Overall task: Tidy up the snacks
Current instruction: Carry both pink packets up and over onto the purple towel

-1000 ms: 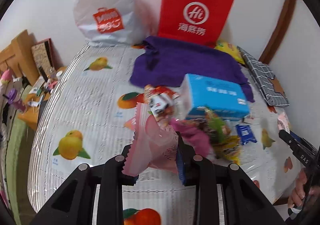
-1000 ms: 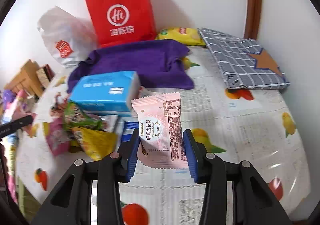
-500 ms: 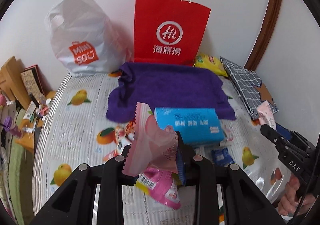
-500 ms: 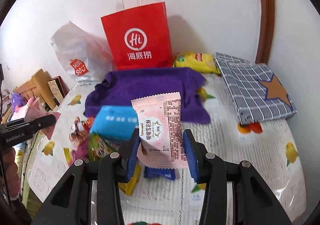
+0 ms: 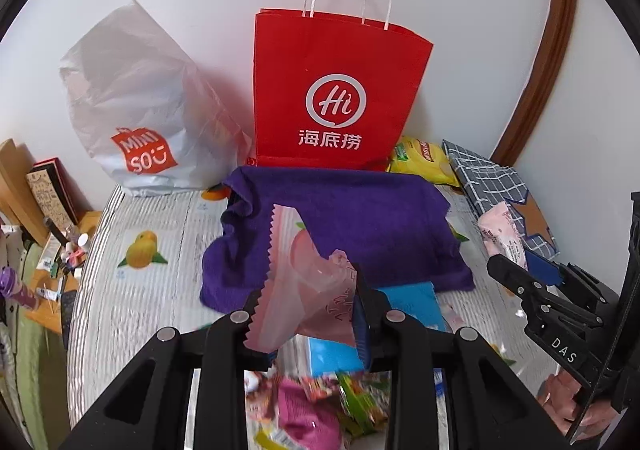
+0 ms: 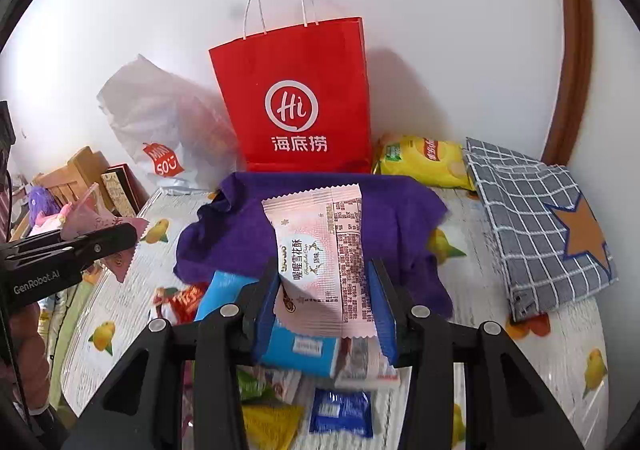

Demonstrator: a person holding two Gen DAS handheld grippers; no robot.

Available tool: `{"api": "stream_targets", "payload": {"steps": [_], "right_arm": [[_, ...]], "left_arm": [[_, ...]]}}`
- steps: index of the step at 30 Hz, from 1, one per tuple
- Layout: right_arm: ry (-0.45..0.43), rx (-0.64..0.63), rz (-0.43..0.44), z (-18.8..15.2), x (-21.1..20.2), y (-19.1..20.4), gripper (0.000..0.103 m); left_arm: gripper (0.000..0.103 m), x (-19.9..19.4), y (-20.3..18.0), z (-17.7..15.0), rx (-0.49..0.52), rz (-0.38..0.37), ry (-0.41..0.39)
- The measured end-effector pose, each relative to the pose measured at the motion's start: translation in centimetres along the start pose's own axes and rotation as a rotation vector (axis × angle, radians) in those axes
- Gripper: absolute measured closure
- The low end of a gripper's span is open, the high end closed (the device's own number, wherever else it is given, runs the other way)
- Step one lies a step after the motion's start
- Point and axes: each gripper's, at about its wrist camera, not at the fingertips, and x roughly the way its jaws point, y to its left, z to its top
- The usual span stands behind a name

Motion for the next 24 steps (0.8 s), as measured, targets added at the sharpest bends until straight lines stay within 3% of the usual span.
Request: {"api": "stream_targets", "payload": {"steps": [24], "right_arm": [[0.01,0.058,-0.086,7.6,11.8,-4.1,0.061]], "left_arm": [[0.075,12.6,1.8,8.1,-0.01,-0.04,0.068]]}}
